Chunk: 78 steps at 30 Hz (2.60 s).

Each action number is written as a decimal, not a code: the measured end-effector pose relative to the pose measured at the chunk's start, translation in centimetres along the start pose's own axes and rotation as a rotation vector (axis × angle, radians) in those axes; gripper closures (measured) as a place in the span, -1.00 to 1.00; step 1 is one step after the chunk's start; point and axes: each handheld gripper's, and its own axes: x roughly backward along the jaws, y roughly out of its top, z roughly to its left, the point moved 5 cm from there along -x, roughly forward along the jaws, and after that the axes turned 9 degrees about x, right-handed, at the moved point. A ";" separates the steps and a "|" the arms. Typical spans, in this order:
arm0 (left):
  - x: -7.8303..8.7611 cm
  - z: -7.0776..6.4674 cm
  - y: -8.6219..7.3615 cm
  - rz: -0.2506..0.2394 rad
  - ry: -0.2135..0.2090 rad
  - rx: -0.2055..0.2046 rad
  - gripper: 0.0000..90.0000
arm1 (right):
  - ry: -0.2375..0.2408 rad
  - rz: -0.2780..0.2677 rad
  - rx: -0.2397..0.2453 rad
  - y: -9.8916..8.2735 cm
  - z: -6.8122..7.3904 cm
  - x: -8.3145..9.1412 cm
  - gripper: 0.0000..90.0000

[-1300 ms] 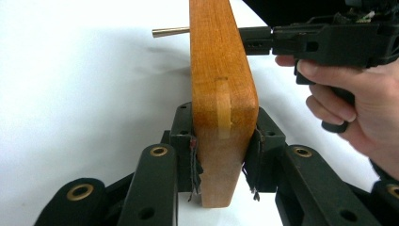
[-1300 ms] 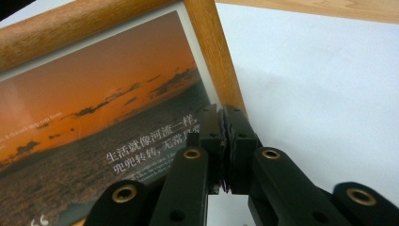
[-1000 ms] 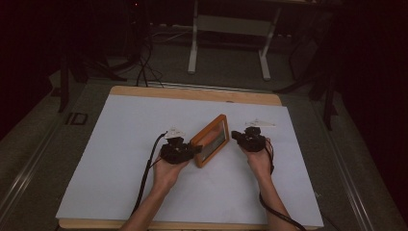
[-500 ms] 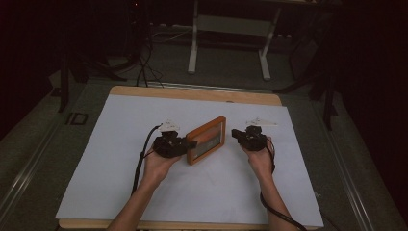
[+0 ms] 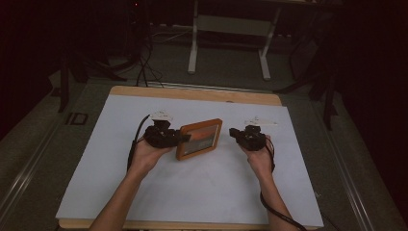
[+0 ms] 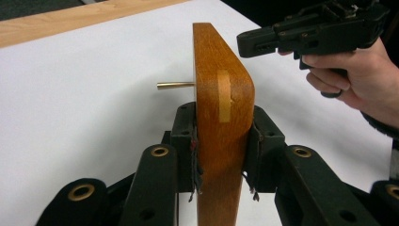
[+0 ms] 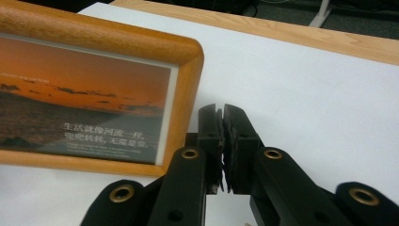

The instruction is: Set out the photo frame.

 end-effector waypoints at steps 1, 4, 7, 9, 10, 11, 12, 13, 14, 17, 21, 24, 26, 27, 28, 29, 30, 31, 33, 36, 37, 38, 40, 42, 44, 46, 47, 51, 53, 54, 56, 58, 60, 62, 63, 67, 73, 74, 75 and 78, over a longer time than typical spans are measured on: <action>0.0 0.0 0.0 0.000 0.000 0.000 0.54 | 0.000 0.000 0.002 0.0 0.0 0.0 0.92; 0.8 0.2 0.7 0.035 0.008 -0.026 0.54 | 0.004 -0.002 0.004 0.1 0.1 0.0 0.92; 1.2 0.4 1.0 0.050 0.016 -0.034 0.54 | 0.007 -0.001 0.004 0.0 0.1 0.0 0.92; 1.8 0.5 1.4 0.064 0.024 -0.047 0.54 | 0.011 0.000 0.005 -0.1 0.2 -0.1 0.92; 2.0 0.6 1.5 0.069 0.027 -0.051 0.54 | 0.012 0.001 0.004 -0.1 0.2 -0.2 0.92; 2.2 0.7 1.6 0.076 0.028 -0.052 0.54 | 0.014 0.002 0.004 -0.1 0.2 -0.2 0.92; 2.4 0.8 1.6 0.083 0.028 -0.051 0.54 | 0.014 0.002 0.002 -0.1 0.2 -0.2 0.92; 2.6 0.8 1.7 0.091 0.028 -0.049 0.54 | 0.015 0.002 0.002 -0.2 0.2 -0.2 0.92; 2.8 0.9 1.8 0.102 0.028 -0.046 0.54 | 0.016 0.001 0.001 -0.2 0.3 -0.3 0.92; 3.3 1.1 1.9 0.119 0.029 -0.049 0.54 | 0.018 0.002 0.002 -0.3 0.3 -0.3 0.92; 3.9 1.1 2.1 0.144 0.033 -0.062 0.54 | 0.025 0.002 -0.002 -0.3 0.4 -0.4 0.92; 4.4 0.9 2.5 0.183 0.039 -0.093 0.54 | 0.029 0.003 -0.003 -0.5 0.5 -0.6 0.92; 4.5 0.8 2.6 0.195 0.041 -0.102 0.54 | 0.031 0.003 -0.006 -0.6 0.6 -0.7 0.92; 4.6 0.7 2.7 0.205 0.044 -0.111 0.54 | 0.032 0.003 -0.005 -0.6 0.6 -0.7 0.92; 4.7 0.5 2.8 0.223 0.045 -0.131 0.54 | 0.035 0.004 -0.006 -0.7 0.6 -0.7 0.92; 4.7 0.4 2.8 0.228 0.045 -0.135 0.54 | 0.036 0.004 -0.008 -0.7 0.6 -0.7 0.92; 4.7 0.4 2.9 0.234 0.044 -0.144 0.54 | 0.038 0.003 -0.010 -0.7 0.7 -0.7 0.92; 4.7 0.3 2.9 0.239 0.044 -0.152 0.54 | 0.038 0.002 -0.010 -0.7 0.7 -0.7 0.92; 4.5 0.2 3.1 0.237 0.039 -0.159 0.54 | 0.039 -0.002 -0.011 -0.6 0.7 -0.7 0.92; 4.3 0.4 3.3 0.224 0.027 -0.159 0.53 | 0.041 -0.016 -0.007 -0.3 0.9 -0.5 0.91; 4.3 0.4 3.3 0.224 0.027 -0.159 0.53 | 0.041 -0.016 -0.007 -0.3 0.9 -0.5 0.91; 4.1 0.3 3.5 0.218 0.020 -0.165 0.53 | 0.044 -0.029 -0.004 0.1 1.0 -0.4 0.90; 3.8 0.1 3.7 0.222 0.020 -0.181 0.53 | 0.051 -0.043 0.003 0.6 1.3 -0.3 0.88; 3.4 -0.3 4.0 0.225 0.020 -0.198 0.53 | 0.066 -0.055 0.011 1.1 1.8 -0.2 0.84; 3.2 -0.5 4.1 0.226 0.021 -0.207 0.53 | 0.084 -0.072 0.036 1.7 2.4 0.0 0.79; 2.5 -1.0 4.6 0.226 0.017 -0.232 0.53 | 0.101 -0.087 0.057 2.1 2.9 0.1 0.71; 2.3 -1.1 4.8 0.228 0.015 -0.239 0.52 | 0.118 -0.098 0.071 2.3 3.2 0.2 0.64; 1.7 -1.4 5.2 0.230 0.007 -0.259 0.52 | 0.185 -0.113 0.129 2.7 4.1 0.3 0.37; 1.2 -1.7 5.5 0.226 0.001 -0.275 0.52 | 0.230 -0.115 0.198 2.8 5.0 0.1 0.19; 1.0 -1.8 5.5 0.222 -0.003 -0.281 0.52 | 0.233 -0.117 0.216 2.8 5.2 0.0 0.15; 0.7 -2.0 5.7 0.220 -0.018 -0.305 0.52 | 0.251 -0.121 0.250 3.0 5.6 -0.3 0.06; 0.3 -2.1 5.9 0.219 -0.030 -0.321 0.52 | 0.267 -0.129 0.285 3.1 6.0 -0.6 -0.07; -0.1 -2.3 6.1 0.223 -0.045 -0.335 0.52 | 0.277 -0.127 0.312 3.3 6.4 -1.1 -0.12; -0.3 -2.4 6.2 0.225 -0.051 -0.346 0.52 | 0.281 -0.127 0.322 3.4 6.6 -1.3 -0.16; -0.5 -2.5 6.2 0.227 -0.056 -0.348 0.52 | 0.289 -0.128 0.331 3.4 6.7 -1.5 -0.17; -1.2 -2.9 6.4 0.228 -0.075 -0.367 0.51 | 0.300 -0.137 0.345 3.8 7.1 -2.3 -0.18; -1.7 -2.0 6.1 0.229 -0.056 -0.317 0.35 | 0.280 -0.139 0.340 3.5 6.7 -1.9 0.08; -1.7 -1.8 5.9 0.224 -0.060 -0.310 0.35 | 0.280 -0.138 0.337 3.4 6.5 -1.8 0.13; -1.7 -1.8 5.9 0.224 -0.060 -0.310 0.34 | 0.279 -0.137 0.335 3.3 6.5 -1.8 0.16; -1.4 -1.2 5.7 0.179 -0.091 -0.271 0.32 | 0.277 -0.141 0.337 3.0 6.3 -1.6 0.22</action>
